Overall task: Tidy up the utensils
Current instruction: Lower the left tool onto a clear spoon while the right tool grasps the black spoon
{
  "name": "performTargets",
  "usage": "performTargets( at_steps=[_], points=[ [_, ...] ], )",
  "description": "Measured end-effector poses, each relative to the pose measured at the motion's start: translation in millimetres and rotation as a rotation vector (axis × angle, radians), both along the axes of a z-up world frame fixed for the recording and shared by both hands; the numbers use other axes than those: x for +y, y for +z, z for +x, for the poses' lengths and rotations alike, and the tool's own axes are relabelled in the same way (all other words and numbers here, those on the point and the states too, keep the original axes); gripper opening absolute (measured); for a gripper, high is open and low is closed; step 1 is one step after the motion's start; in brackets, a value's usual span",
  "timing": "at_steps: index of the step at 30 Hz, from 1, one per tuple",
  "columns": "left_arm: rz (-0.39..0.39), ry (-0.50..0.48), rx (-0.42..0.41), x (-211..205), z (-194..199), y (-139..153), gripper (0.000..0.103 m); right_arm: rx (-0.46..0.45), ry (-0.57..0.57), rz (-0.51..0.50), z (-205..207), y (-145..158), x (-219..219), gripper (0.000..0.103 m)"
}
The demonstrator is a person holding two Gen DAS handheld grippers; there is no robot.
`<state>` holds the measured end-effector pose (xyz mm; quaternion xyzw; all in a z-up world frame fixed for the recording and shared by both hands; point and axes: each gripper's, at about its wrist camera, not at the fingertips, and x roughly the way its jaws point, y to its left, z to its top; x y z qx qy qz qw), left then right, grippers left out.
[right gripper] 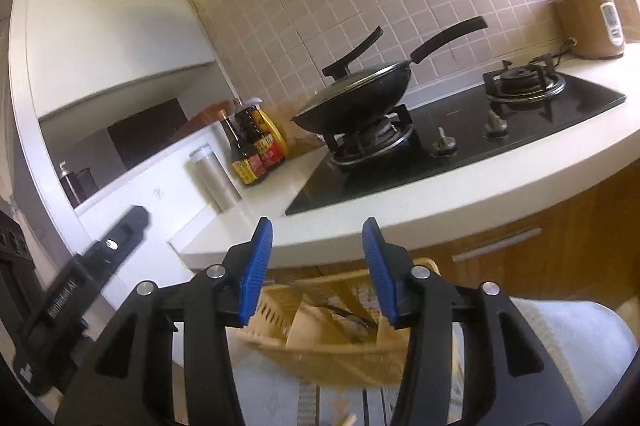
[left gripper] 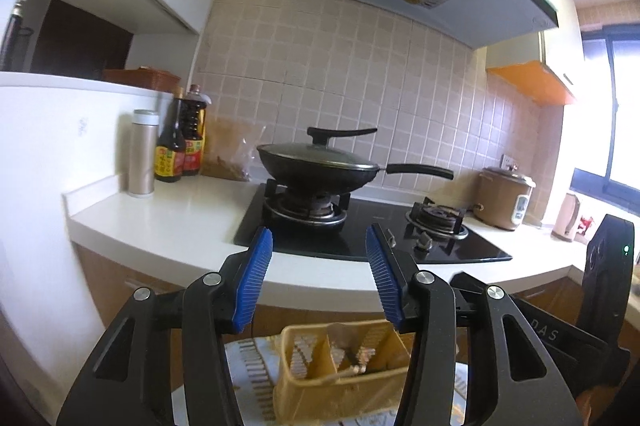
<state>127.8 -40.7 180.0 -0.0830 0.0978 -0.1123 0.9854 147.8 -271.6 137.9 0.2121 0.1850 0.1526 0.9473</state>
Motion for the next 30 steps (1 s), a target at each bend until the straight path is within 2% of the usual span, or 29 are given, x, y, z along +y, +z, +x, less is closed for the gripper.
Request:
performTargets(
  at_steps=[2,4,6,9,12,15,17,19,21,23,28,30],
  points=[
    [0.019,0.028,0.015,4,-17,5,0.048,0.047,-0.001,-0.024,-19,6,-3,0.047],
    [0.084,0.08,0.048,4,-33,7,0.05,0.095,-0.01,-0.046,-36,8,-8,0.052],
    [0.117,0.033,0.112,5,-46,2,0.052,0.163,-0.024,-0.071,-48,6,-11,0.057],
    [0.152,-0.058,0.244,5,-50,-19,0.052,0.285,0.002,-0.061,-63,-11,-17,0.058],
    [0.171,-0.137,0.402,7,-41,-52,0.051,0.397,0.012,-0.102,-77,-34,-15,0.058],
    [0.211,-0.255,0.592,6,-24,-98,0.05,0.495,0.045,-0.137,-90,-64,-9,0.058],
    [0.194,-0.343,0.732,6,-12,-130,0.048,0.581,0.077,-0.169,-98,-88,-5,0.058],
    [0.167,-0.379,0.821,8,-3,-156,0.044,0.676,0.106,-0.182,-103,-108,-3,0.058],
    [0.195,-0.367,0.857,6,3,-173,0.044,0.797,0.126,-0.145,-111,-130,-9,0.058],
    [0.266,-0.359,0.876,-1,6,-185,0.044,0.869,0.13,-0.119,-117,-143,-13,0.057],
    [0.344,-0.388,0.928,-14,13,-209,0.044,0.988,0.087,-0.098,-126,-169,-22,0.057],
    [0.39,-0.39,0.898,-18,11,-209,0.046,1.046,0.068,-0.058,-126,-183,-25,0.057]
  ],
)
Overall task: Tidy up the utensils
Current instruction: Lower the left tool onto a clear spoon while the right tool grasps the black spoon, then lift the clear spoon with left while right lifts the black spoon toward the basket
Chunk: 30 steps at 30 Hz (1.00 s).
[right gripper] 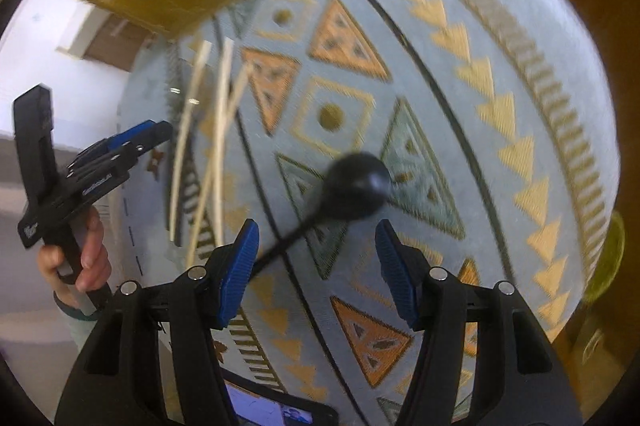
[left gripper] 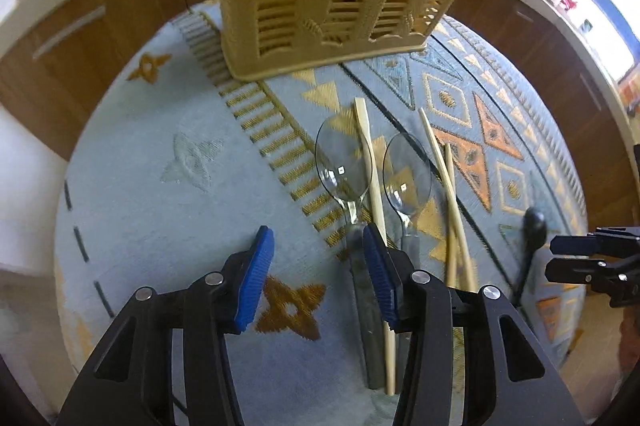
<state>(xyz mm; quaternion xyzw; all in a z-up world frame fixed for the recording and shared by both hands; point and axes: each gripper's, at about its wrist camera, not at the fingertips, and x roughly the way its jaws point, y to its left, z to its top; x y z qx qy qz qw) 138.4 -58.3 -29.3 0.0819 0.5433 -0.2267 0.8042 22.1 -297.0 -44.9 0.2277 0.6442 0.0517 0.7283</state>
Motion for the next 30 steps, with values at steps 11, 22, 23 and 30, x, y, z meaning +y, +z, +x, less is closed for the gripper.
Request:
performTargets(
  at_steps=[11,22,23,30],
  points=[
    [0.05,-0.022,-0.052,-10,-1,2,0.047,-0.031,0.006,-0.073,10,2,8,0.056],
    [0.058,0.11,-0.102,-6,7,2,0.011,-0.135,0.165,-0.292,35,7,56,0.037],
    [0.038,0.141,-0.097,4,6,3,0.011,-0.145,0.18,-0.322,38,7,60,0.035],
    [-0.084,0.238,-0.039,49,4,4,0.013,-0.204,0.24,-0.367,48,11,76,0.032]
  ],
)
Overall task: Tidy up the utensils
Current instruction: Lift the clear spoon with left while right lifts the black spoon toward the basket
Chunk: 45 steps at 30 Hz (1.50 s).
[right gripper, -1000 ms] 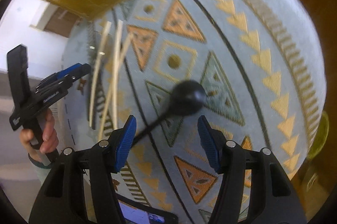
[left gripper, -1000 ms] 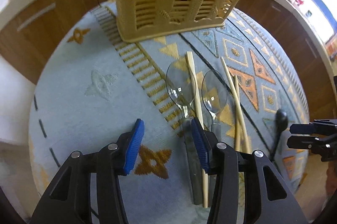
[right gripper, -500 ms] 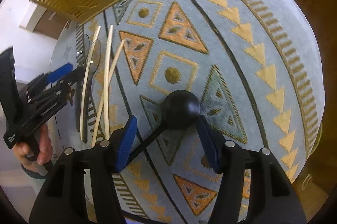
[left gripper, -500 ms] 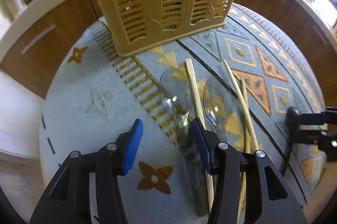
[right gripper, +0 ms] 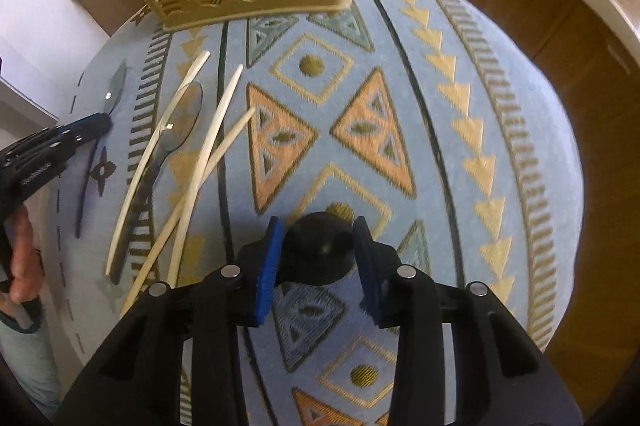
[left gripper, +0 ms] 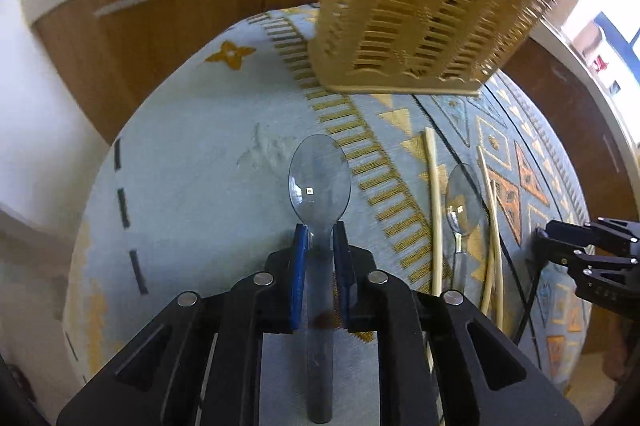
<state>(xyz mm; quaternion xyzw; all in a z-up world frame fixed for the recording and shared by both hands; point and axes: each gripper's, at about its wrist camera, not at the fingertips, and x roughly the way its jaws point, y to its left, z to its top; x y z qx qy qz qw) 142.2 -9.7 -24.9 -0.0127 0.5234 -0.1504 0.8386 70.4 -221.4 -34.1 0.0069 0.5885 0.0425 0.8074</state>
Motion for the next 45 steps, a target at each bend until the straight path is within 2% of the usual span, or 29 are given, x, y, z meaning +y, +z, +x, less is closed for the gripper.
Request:
performTargets(
  at_steps=[2,5,6,8,11,13,14,15,16,17,21,24,25,26,35,40,43,45],
  points=[
    [-0.023,-0.008,0.018,5,3,1,0.021,0.001,0.005,0.018,6,-1,-3,0.032],
    [-0.017,-0.038,0.011,1,8,3,0.055,-0.002,-0.007,0.063,11,1,-11,0.032],
    [-0.005,-0.042,0.001,2,10,5,0.057,-0.008,-0.009,0.067,14,5,-14,0.032],
    [0.029,-0.05,-0.004,-3,21,7,0.057,-0.016,-0.007,0.085,14,11,-21,0.032],
    [0.085,-0.077,0.052,-14,35,-3,0.057,-0.013,-0.017,0.113,13,19,-30,0.032],
    [0.104,-0.095,0.039,-20,39,-1,0.056,-0.015,-0.033,0.144,5,24,-42,0.032],
    [0.111,-0.111,0.047,-24,41,-2,0.055,0.007,-0.048,0.18,2,26,-52,0.037],
    [0.134,-0.115,0.039,-28,41,-2,0.05,0.035,-0.067,0.22,0,24,-56,0.043],
    [0.159,-0.117,0.028,-31,41,-2,0.036,0.061,-0.092,0.259,-6,17,-60,0.057],
    [0.198,-0.117,0.013,-34,41,-2,0.031,0.081,-0.111,0.281,-8,15,-63,0.062],
    [0.168,-0.103,0.015,-30,44,-1,0.031,0.174,-0.168,0.357,-12,3,-64,0.062],
    [0.125,-0.091,0.007,-22,43,0,0.031,0.209,-0.201,0.362,-7,-3,-59,0.045],
    [0.119,-0.092,0.004,-19,43,-1,0.031,0.219,-0.211,0.358,-4,-6,-57,0.038],
    [0.112,-0.095,-0.001,-16,43,-2,0.031,0.228,-0.222,0.342,0,-7,-54,0.036],
    [0.077,-0.109,-0.027,-10,39,-3,0.031,0.256,-0.212,0.167,31,0,-28,0.036],
    [0.069,-0.112,-0.032,-9,41,-1,0.031,0.263,-0.183,0.065,49,3,-6,0.038],
    [0.094,-0.119,-0.047,-11,40,-1,0.031,0.275,-0.173,0.022,56,3,7,0.045],
    [0.105,-0.12,-0.056,-15,40,-1,0.031,0.283,-0.174,-0.01,59,4,18,0.046]
  ],
)
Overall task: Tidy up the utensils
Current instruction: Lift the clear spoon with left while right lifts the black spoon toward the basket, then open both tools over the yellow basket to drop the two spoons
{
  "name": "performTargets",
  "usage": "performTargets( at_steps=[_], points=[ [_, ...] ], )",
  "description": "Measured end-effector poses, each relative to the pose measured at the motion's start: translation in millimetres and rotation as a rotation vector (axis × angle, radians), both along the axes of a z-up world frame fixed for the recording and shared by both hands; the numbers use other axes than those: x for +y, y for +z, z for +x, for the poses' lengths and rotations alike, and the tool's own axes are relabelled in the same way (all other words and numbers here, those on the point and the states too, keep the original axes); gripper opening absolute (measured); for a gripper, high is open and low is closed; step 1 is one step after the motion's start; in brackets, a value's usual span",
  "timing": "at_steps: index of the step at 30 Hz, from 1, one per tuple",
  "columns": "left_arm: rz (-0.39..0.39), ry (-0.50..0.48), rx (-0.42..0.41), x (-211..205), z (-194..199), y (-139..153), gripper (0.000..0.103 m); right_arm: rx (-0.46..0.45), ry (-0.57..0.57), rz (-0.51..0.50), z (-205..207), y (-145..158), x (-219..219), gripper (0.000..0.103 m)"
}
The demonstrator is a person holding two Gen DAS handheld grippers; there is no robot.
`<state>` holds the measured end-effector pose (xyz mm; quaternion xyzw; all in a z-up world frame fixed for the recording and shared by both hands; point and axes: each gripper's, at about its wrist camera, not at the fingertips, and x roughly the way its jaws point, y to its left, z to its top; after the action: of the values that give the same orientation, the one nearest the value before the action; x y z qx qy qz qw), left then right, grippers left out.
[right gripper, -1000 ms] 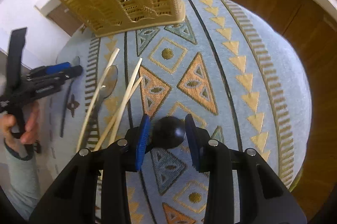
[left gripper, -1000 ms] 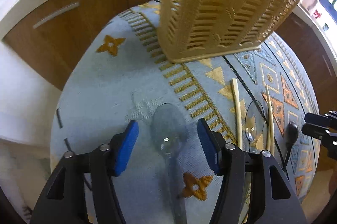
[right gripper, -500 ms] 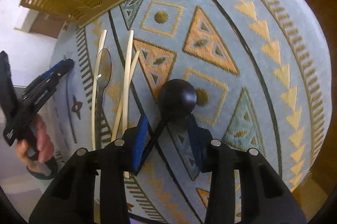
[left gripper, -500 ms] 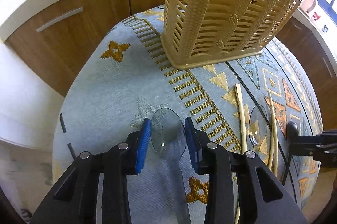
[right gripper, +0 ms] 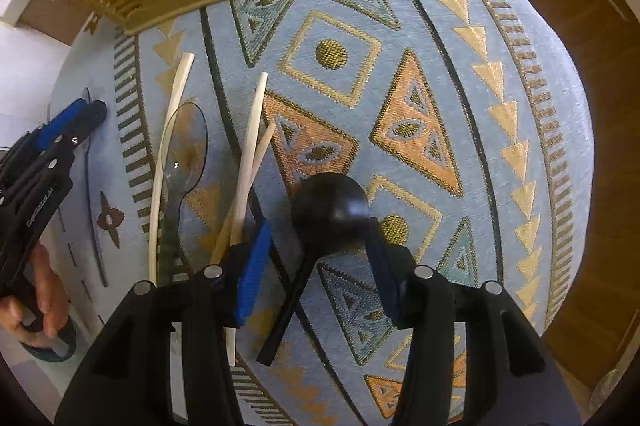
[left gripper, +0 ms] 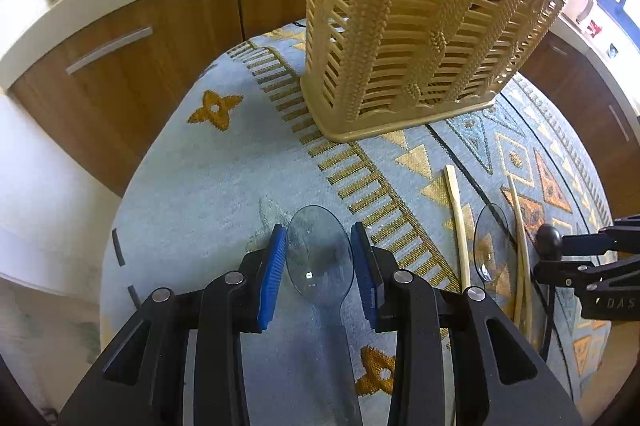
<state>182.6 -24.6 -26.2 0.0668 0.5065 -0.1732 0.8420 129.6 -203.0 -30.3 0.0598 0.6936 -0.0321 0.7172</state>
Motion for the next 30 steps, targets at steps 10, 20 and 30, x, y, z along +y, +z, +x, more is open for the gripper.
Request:
performTargets(
  at_steps=[10,20,30],
  points=[
    [-0.029,-0.017,-0.076,-8,-13,8,0.031,-0.102,0.065,-0.027,7,2,25,0.034],
    [-0.204,-0.012,-0.252,7,-58,61,0.031,-0.487,0.175,0.112,-80,57,2,0.034],
    [-0.353,0.043,-0.496,13,-102,135,0.031,-0.893,0.175,0.18,-113,116,-20,0.034]
  ],
)
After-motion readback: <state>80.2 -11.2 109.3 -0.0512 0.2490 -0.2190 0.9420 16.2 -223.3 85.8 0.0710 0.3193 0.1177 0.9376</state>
